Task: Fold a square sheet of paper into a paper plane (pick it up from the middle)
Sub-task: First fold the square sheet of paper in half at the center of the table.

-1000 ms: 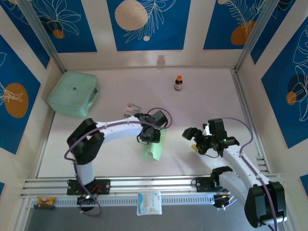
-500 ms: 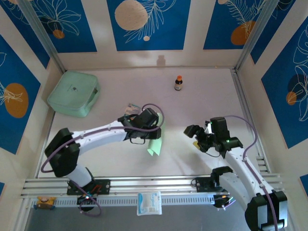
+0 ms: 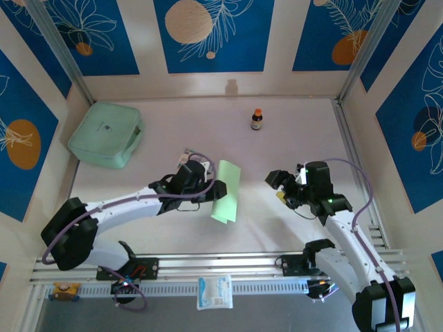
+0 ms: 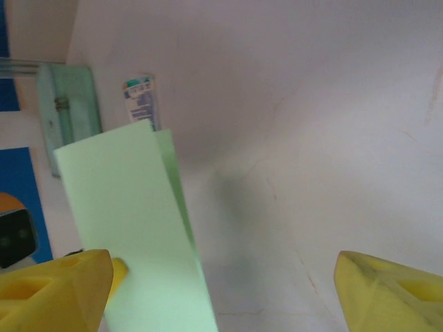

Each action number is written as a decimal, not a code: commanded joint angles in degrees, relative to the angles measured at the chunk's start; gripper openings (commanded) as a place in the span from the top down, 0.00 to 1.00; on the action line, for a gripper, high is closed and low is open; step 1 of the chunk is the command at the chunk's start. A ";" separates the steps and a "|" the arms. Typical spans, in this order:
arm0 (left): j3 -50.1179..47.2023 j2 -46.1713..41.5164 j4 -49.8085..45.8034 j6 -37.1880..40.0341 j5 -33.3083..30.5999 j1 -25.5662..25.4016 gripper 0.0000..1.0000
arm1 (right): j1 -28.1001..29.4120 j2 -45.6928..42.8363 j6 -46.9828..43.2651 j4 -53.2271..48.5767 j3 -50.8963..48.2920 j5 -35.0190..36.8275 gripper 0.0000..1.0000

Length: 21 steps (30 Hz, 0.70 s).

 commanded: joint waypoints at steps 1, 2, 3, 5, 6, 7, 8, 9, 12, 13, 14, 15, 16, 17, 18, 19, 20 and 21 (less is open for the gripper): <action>-3.12 -0.58 9.75 -5.38 1.66 0.50 0.67 | -0.43 -0.78 -2.87 4.61 -0.70 -4.33 0.17; -3.45 -0.29 10.72 -6.07 1.85 0.48 0.67 | -0.40 -0.75 -3.04 5.18 -1.05 -4.55 0.17; -3.50 0.13 11.19 -6.45 2.02 0.50 0.67 | -0.46 -0.63 -3.19 5.92 -1.51 -4.79 0.18; -3.46 1.05 12.26 -7.24 2.71 0.45 0.67 | -0.54 -0.50 -3.52 7.74 -2.20 -6.29 0.18; -3.41 1.59 12.56 -7.79 2.84 0.48 0.67 | -0.52 -0.52 -3.45 8.35 -2.47 -6.90 0.19; -3.41 2.03 12.93 -8.37 2.94 0.50 0.67 | -0.55 -0.49 -3.15 8.71 -2.76 -7.01 0.19; -3.70 2.54 14.09 -8.89 3.16 0.47 0.67 | -0.50 -0.50 -2.80 8.90 -3.03 -7.09 0.19; -4.28 3.07 15.99 -9.49 3.43 0.50 0.67 | -0.54 -0.51 -2.76 8.64 -3.04 -7.25 0.20; -6.88 5.32 22.28 -12.15 4.08 0.37 0.67 | -0.37 -0.06 -4.29 7.46 -2.16 -9.09 0.23; -7.79 6.11 24.21 -12.94 4.09 0.31 0.66 | -0.31 0.14 -5.11 7.17 -1.87 -9.44 0.22; -8.93 7.20 26.91 -14.08 3.94 0.16 0.67 | -0.27 0.40 -5.65 6.78 -1.65 -9.56 0.23; -9.97 8.41 29.63 -15.26 3.96 0.15 0.67 | -0.25 0.60 -6.22 6.93 -1.68 -9.97 0.23; -10.64 9.48 32.03 -16.40 4.21 0.11 0.67 | -0.27 0.86 -6.21 7.28 -1.78 -10.45 0.23; -11.03 10.64 34.12 -16.82 4.63 0.15 0.67 | -0.35 1.52 -6.35 7.93 -1.89 -11.48 0.24; -10.99 11.77 35.13 -17.01 5.36 0.16 0.67 | -0.43 2.47 -6.53 8.65 -1.74 -12.73 0.26; -10.73 12.56 35.07 -16.88 6.00 0.15 0.67 | -0.34 3.56 -6.70 8.81 -1.49 -13.36 0.27; -10.41 13.44 34.57 -16.54 6.35 0.15 0.67 | -0.22 4.56 -6.68 8.83 -1.21 -13.80 0.28; -10.20 14.10 33.66 -16.76 6.31 0.14 0.68 | -0.06 5.66 -6.44 9.04 -1.16 -13.87 0.28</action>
